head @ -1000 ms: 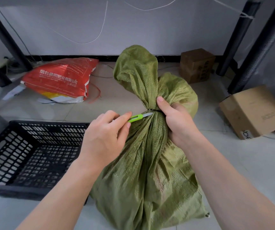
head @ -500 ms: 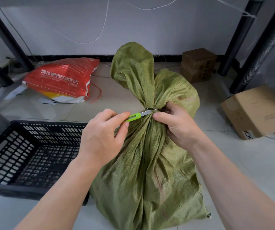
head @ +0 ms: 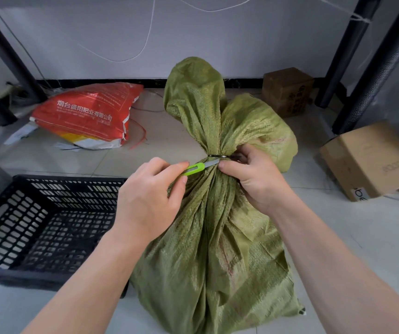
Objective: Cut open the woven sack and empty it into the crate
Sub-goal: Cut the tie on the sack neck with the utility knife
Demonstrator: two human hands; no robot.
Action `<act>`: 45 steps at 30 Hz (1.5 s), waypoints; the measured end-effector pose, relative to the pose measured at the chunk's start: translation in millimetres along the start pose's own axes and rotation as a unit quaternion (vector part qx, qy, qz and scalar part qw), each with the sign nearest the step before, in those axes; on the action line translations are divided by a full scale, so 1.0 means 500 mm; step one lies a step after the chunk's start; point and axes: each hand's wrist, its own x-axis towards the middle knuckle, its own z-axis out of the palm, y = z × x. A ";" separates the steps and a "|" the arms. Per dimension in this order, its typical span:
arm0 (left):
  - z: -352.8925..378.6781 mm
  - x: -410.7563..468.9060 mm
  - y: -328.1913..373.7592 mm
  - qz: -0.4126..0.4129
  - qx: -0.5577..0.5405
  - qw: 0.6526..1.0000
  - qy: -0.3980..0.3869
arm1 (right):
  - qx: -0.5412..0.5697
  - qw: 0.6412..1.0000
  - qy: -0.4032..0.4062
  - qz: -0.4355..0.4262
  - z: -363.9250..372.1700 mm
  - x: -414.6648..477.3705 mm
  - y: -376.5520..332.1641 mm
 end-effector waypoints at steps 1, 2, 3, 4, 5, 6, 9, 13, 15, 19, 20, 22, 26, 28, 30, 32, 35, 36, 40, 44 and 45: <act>0.000 0.001 0.000 0.000 0.003 1.000 -0.001 | 0.000 1.000 0.001 0.001 -0.001 0.000 0.000; 0.001 0.003 0.000 -0.001 0.006 1.000 -0.002 | -0.001 1.000 0.002 0.000 -0.001 0.000 -0.001; 0.002 0.005 0.000 -0.005 0.006 1.000 -0.002 | -0.002 1.000 0.004 -0.002 -0.002 0.000 -0.002; 0.004 0.004 0.000 -0.013 -0.001 1.000 -0.001 | -0.007 1.000 0.005 -0.006 -0.002 0.000 -0.004; 0.006 0.003 0.000 -0.023 -0.012 1.000 0.002 | -0.011 1.000 0.004 -0.009 -0.002 -0.001 -0.005; 0.008 0.000 0.001 -0.034 -0.027 0.999 0.005 | -0.016 1.000 0.002 -0.012 -0.001 -0.001 -0.007; 0.012 -0.005 0.002 -0.060 -0.057 0.997 0.006 | -0.023 1.000 -0.008 -0.012 -0.002 0.000 -0.009; 0.004 0.005 0.009 -0.077 -0.062 0.995 0.001 | -0.073 0.997 -0.009 -0.028 -0.003 0.000 -0.023; -0.001 0.007 0.015 -0.081 -0.068 0.994 0.001 | -0.096 0.995 -0.003 -0.038 -0.004 0.000 -0.028; -0.008 0.009 0.021 -0.049 -0.029 0.998 0.005 | -0.152 0.986 0.013 -0.060 0.003 -0.003 -0.031; -0.008 0.009 0.021 -0.036 -0.007 0.999 0.009 | -0.164 0.984 0.017 -0.066 0.005 -0.003 -0.031; -0.008 0.009 0.022 -0.028 0.018 0.999 0.012 | -0.171 0.982 0.022 -0.075 0.009 -0.004 -0.032; -0.005 0.007 0.025 -0.052 0.017 0.998 -0.005 | -0.186 0.979 0.031 -0.082 0.013 -0.005 -0.027; -0.004 0.009 0.025 -0.076 0.010 0.997 -0.020 | -0.199 0.975 0.046 -0.088 0.018 -0.005 -0.023; -0.002 0.013 0.026 -0.091 0.009 0.995 -0.035 | -0.212 0.971 0.058 -0.094 0.023 -0.005 -0.021; -0.002 0.015 0.026 -0.099 0.002 0.994 -0.053 | -0.221 0.969 0.062 -0.095 0.027 -0.007 -0.023; 0.000 0.018 0.027 -0.111 -0.012 0.991 -0.075 | -0.235 0.965 0.051 -0.106 0.027 -0.010 -0.025; 0.000 0.020 0.029 -0.115 -0.017 0.990 -0.079 | -0.240 0.964 0.048 -0.106 0.028 -0.011 -0.026; 0.001 0.019 0.047 -0.086 -0.038 0.995 -0.045 | -0.231 0.968 0.036 -0.088 0.044 -0.018 -0.037; 0.003 0.007 0.053 -0.080 -0.037 0.995 -0.048 | -0.063 0.996 0.052 -0.038 0.054 -0.024 -0.047; 0.003 0.004 0.054 -0.080 -0.040 0.994 -0.055 | -0.044 0.997 0.058 -0.031 0.054 -0.023 -0.049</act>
